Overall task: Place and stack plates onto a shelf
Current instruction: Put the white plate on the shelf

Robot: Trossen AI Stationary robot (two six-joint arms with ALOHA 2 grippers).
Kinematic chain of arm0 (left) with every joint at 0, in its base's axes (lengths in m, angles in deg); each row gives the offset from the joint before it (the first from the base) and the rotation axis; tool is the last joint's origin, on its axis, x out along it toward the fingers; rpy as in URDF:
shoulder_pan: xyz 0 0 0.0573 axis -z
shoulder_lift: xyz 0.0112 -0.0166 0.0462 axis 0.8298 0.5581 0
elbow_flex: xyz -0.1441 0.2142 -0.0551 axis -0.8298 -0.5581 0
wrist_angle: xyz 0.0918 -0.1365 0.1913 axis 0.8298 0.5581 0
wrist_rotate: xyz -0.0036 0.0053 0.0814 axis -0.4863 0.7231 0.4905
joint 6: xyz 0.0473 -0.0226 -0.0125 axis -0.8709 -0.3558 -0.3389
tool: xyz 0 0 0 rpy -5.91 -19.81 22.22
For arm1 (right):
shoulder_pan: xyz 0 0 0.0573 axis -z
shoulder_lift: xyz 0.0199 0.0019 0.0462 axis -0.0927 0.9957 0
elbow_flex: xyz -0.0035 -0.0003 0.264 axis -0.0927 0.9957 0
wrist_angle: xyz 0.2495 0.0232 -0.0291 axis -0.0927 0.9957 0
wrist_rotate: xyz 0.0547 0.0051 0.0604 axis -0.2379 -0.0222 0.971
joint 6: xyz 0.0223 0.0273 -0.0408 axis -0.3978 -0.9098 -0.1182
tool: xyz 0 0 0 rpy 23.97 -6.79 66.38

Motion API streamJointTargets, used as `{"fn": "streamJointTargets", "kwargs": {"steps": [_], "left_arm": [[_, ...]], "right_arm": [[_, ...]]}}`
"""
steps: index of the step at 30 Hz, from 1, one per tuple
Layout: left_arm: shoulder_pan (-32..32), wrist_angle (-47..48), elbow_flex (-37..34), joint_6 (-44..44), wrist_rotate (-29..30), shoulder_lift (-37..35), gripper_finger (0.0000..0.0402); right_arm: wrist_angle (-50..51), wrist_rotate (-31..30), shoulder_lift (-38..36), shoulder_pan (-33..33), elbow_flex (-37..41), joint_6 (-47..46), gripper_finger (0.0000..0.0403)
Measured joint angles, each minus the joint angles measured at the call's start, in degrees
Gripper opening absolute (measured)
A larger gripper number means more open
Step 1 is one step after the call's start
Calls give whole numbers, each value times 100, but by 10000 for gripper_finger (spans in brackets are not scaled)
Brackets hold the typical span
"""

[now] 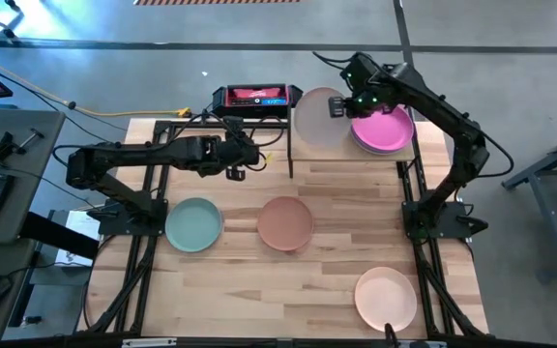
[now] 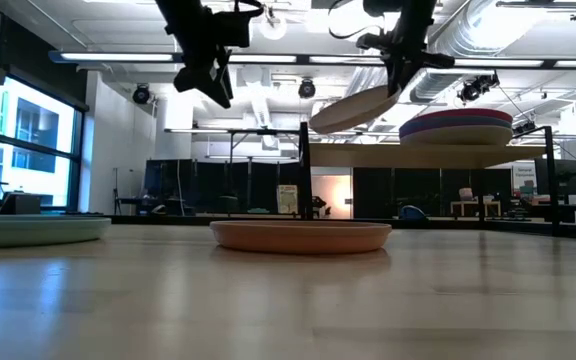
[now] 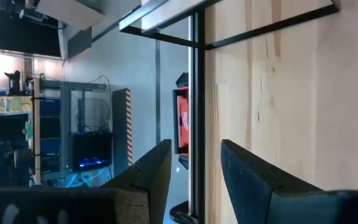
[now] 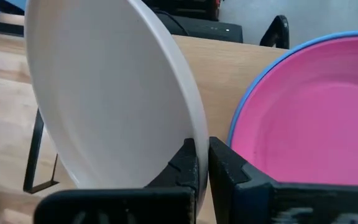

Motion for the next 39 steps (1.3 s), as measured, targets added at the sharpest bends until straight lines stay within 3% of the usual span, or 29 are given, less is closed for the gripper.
{"fn": "streamJointTargets", "kwargs": {"steps": [19, 39], "left_arm": [[0, 21, 0, -2, -9, 0, 129], [0, 17, 0, -4, -9, 2, 129]], "right_arm": [[-650, 141, 4, -138, 1092, -298, 0], [-710, -248, 9, -142, 1128, -106, 0]]}}
